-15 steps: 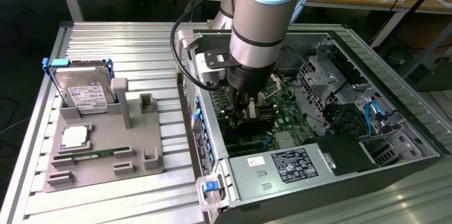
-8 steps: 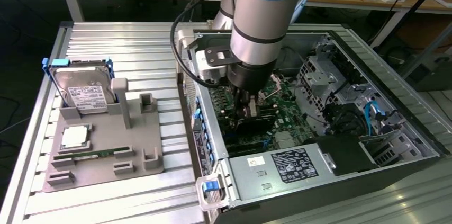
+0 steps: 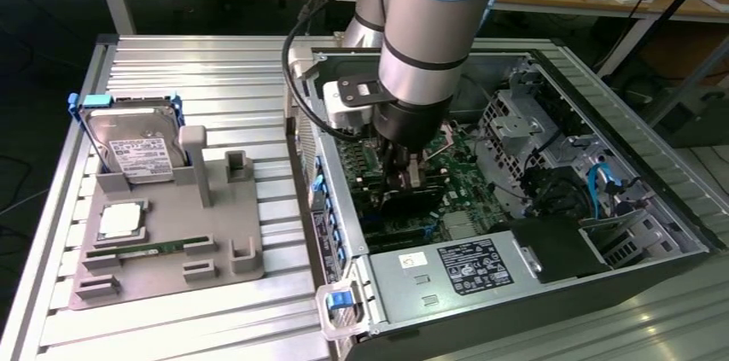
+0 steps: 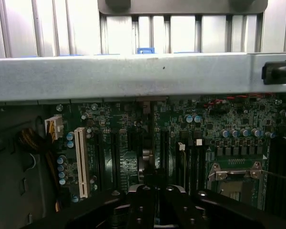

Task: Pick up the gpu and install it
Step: 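Press down on the gpu until it lock into place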

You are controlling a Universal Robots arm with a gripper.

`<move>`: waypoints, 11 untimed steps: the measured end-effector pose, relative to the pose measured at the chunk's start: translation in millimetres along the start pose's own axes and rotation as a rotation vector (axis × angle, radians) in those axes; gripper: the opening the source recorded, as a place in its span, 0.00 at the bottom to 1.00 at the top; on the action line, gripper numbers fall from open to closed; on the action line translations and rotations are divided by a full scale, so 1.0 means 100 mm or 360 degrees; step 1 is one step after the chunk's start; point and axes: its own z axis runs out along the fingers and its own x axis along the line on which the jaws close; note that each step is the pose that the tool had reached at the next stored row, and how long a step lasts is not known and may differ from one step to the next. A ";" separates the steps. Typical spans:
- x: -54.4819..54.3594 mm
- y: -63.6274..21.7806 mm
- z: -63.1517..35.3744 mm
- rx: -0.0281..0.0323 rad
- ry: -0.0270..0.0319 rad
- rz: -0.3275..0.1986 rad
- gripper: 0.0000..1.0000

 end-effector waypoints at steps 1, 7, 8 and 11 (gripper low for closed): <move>0.00 -0.012 0.002 0.00000 0.00000 0.0000 0.11; 0.00 -0.061 0.077 -0.00007 0.00010 0.0000 0.11; 0.00 -0.061 0.077 -0.00006 0.00009 0.0000 0.11; 0.00 -0.061 0.079 -0.00001 0.00000 0.0000 0.11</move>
